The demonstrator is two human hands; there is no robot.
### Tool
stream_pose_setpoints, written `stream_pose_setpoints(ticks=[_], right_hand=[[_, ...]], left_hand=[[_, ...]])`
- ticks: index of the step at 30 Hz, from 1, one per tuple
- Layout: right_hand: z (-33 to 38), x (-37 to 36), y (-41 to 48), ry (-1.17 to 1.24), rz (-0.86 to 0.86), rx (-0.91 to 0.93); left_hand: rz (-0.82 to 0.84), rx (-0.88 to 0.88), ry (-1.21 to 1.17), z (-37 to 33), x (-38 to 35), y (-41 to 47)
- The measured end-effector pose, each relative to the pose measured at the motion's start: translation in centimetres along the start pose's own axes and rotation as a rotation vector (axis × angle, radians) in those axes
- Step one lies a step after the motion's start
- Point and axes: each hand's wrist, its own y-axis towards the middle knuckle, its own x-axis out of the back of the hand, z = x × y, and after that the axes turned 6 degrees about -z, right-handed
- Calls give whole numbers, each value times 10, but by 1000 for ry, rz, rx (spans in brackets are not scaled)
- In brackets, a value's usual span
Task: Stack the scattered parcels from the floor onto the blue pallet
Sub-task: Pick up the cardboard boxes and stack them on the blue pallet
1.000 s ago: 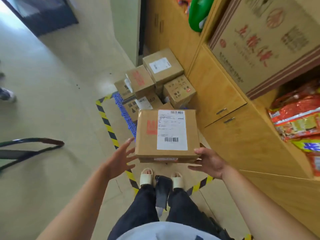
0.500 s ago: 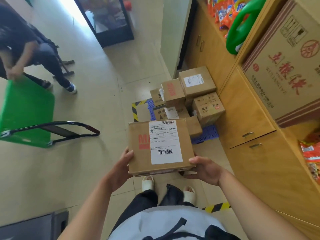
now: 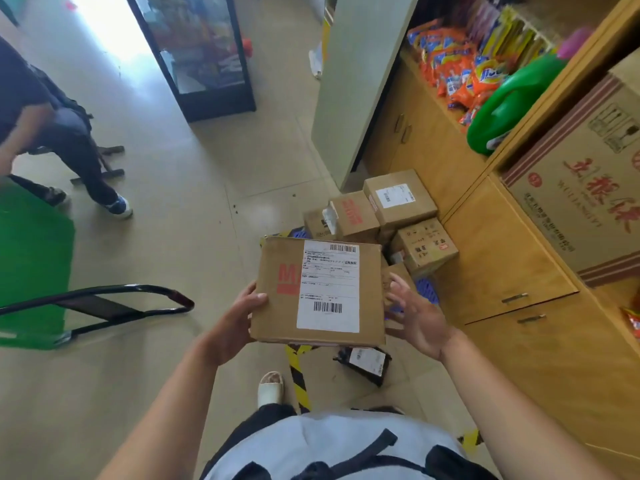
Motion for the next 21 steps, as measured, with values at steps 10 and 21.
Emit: stream_pose_setpoints(ticks=[10,21], right_hand=[[110,-81,27,-492,45,118],[207,-106,173,-556,369,-60]], left_hand=[[256,24,168,-112,104,53],[466,84,216,-277,103,155]])
